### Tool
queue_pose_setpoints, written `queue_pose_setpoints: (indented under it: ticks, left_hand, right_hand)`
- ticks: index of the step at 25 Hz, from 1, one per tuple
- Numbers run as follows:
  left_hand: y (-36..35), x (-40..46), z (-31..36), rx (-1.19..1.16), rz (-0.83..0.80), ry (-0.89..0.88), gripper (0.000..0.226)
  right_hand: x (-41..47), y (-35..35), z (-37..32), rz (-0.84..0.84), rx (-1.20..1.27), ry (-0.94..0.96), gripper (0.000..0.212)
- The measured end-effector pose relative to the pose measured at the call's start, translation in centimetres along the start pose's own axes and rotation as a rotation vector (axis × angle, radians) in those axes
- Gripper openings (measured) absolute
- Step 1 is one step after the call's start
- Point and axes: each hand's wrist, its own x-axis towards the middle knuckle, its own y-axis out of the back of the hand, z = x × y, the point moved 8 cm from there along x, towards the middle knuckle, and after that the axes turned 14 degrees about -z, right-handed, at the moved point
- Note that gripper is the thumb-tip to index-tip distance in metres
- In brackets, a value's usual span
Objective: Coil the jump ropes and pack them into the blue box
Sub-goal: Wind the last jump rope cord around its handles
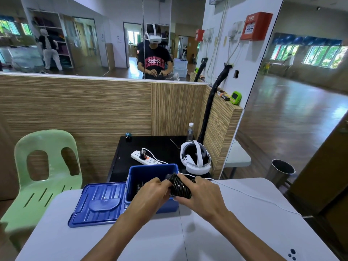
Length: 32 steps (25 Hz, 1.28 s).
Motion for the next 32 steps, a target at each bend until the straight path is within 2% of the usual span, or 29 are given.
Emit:
queue_pose_setpoints:
  ticks: [3,8,12,15,20,27,32]
  left_hand:
    - [-0.5,-0.2,-0.1,-0.029,0.038,0.018,0.022]
    - [0.6,-1.4,-0.1,-0.262,0.221,0.231,0.007]
    - [0.4,-1.3,0.7,-0.448,0.222,0.369,0.009]
    - [-0.4,-1.0,0.7,-0.455,0.197,0.422,0.020]
    - [-0.2,-1.2,1.4,-0.513,0.253,0.382,0.014]
    - [0.9,-1.0,2.4,-0.551,0.325,0.284,0.017]
    - [0.2,-1.1,2.4,-0.549,0.330,0.217,0.018]
  right_hand:
    - [-0.2,-0.5,-0.5,-0.025,0.016,0.003,0.070]
    - [0.5,-0.9,-0.8,-0.074,-0.004,-0.005,0.075]
    - [0.7,-0.9,-1.1,-0.035,-0.028,-0.058,0.067]
    - [1.4,-1.3,-0.6,-0.128,0.017,-0.081,0.070]
    - [2.6,-1.2,0.5,-0.142,0.137,-0.158,0.065]
    - [3.2,-0.9,1.8,-0.072,0.300,-0.196,0.063]
    - [3.0,-1.4,2.0,-0.032,0.292,-0.241,0.064]
